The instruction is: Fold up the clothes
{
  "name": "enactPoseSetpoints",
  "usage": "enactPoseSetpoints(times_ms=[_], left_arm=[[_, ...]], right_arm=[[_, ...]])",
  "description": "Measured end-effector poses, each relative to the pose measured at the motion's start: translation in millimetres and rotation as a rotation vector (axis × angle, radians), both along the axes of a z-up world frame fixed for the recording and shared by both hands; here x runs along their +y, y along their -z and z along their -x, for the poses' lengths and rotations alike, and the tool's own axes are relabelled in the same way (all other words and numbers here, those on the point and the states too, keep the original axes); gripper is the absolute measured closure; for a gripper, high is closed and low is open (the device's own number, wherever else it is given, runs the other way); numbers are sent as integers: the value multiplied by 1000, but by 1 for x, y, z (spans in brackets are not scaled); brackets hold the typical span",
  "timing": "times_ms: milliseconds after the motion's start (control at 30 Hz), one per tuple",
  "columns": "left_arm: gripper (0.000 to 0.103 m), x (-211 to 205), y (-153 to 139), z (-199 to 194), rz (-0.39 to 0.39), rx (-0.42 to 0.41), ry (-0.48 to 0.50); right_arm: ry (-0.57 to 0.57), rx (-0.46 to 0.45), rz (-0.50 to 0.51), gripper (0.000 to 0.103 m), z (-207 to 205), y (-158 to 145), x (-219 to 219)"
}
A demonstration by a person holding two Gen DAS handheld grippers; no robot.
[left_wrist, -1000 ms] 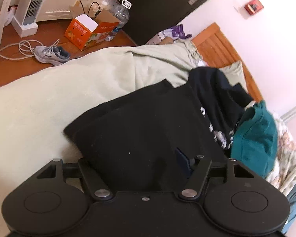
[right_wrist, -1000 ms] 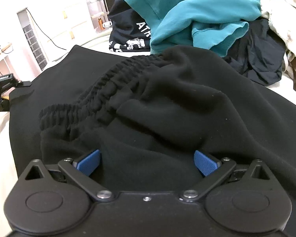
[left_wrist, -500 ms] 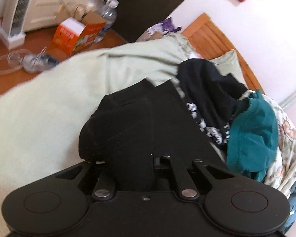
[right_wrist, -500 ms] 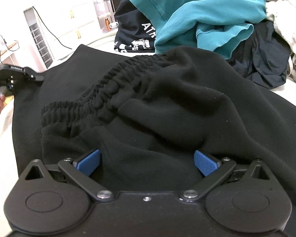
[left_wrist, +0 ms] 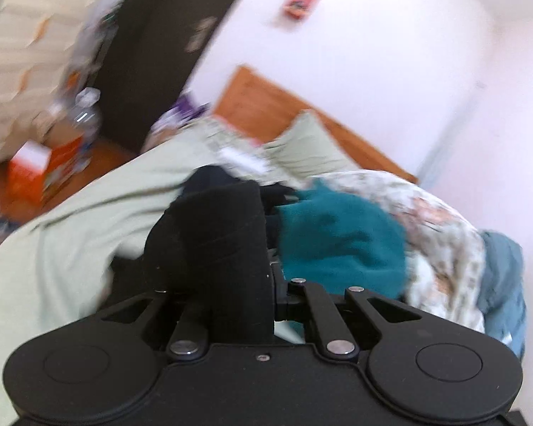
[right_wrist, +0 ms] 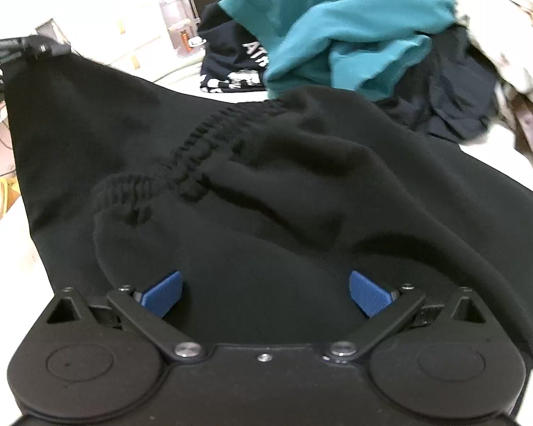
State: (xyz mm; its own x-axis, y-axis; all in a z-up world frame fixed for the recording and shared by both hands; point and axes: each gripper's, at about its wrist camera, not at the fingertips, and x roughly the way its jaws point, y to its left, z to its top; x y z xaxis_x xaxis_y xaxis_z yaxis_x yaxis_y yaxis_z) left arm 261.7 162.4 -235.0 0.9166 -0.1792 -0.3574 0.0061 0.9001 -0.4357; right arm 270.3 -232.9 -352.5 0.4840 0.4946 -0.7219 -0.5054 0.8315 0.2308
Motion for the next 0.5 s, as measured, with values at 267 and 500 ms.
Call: enactPoseSetpoints(times_ms=[267, 500], left_arm=[[94, -90, -25, 0, 6, -77, 137], [94, -178, -42, 2, -46, -133, 297]], right_arm=[[11, 6, 13, 1, 28, -13, -45], [128, 40, -21, 1, 40, -10, -108]])
